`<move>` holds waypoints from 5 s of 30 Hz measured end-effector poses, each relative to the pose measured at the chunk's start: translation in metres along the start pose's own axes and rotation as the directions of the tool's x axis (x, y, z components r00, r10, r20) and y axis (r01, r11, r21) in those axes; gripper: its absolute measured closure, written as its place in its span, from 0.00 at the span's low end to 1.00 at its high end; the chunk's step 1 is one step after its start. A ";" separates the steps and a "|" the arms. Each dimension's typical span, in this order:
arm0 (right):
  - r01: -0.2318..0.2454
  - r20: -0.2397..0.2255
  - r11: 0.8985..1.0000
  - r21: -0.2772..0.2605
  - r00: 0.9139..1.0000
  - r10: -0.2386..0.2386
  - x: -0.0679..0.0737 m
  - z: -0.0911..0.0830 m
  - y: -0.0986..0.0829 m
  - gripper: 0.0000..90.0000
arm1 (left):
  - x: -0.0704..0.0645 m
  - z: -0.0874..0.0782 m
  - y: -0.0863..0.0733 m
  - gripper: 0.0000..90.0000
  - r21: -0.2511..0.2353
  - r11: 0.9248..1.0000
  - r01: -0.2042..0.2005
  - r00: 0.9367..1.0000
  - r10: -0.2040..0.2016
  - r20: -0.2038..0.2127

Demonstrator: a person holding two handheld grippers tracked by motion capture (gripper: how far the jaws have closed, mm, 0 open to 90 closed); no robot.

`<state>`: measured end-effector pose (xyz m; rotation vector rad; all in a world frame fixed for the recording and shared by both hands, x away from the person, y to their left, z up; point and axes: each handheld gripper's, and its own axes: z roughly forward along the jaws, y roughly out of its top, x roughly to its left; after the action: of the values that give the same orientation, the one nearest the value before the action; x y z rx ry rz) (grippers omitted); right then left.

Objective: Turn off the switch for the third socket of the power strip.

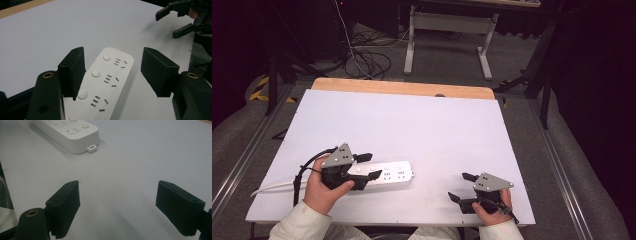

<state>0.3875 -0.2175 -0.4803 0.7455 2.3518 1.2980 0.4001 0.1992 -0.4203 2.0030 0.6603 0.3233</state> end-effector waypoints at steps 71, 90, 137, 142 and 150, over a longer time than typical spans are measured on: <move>0.010 -0.022 1.000 0.011 1.000 -0.010 0.000 0.001 -0.001 0.22 | 0.015 0.067 -0.030 1.00 0.080 0.995 0.058 0.994 -0.050 -0.100; 0.012 -0.026 1.000 0.015 1.000 -0.012 0.001 0.002 -0.001 0.22 | 0.010 0.067 -0.027 1.00 0.118 0.992 0.046 0.993 -0.033 -0.113; 0.004 -0.020 1.000 0.020 1.000 -0.004 -0.002 0.002 -0.003 0.22 | 0.016 0.049 -0.015 1.00 0.067 0.995 0.068 0.996 -0.063 -0.070; 0.006 -0.023 1.000 0.020 1.000 -0.006 -0.001 0.002 -0.003 0.22 | 0.010 0.042 -0.007 1.00 0.055 0.997 0.053 0.996 -0.048 -0.074; 0.005 -0.022 1.000 0.023 1.000 -0.005 -0.001 0.002 -0.003 0.22 | 0.008 0.032 0.005 1.00 0.066 0.997 0.025 0.998 -0.021 -0.061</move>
<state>0.3890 -0.2183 -0.4842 0.7356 2.3882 1.2849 0.4234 0.1782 -0.4321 2.0544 0.7407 0.3528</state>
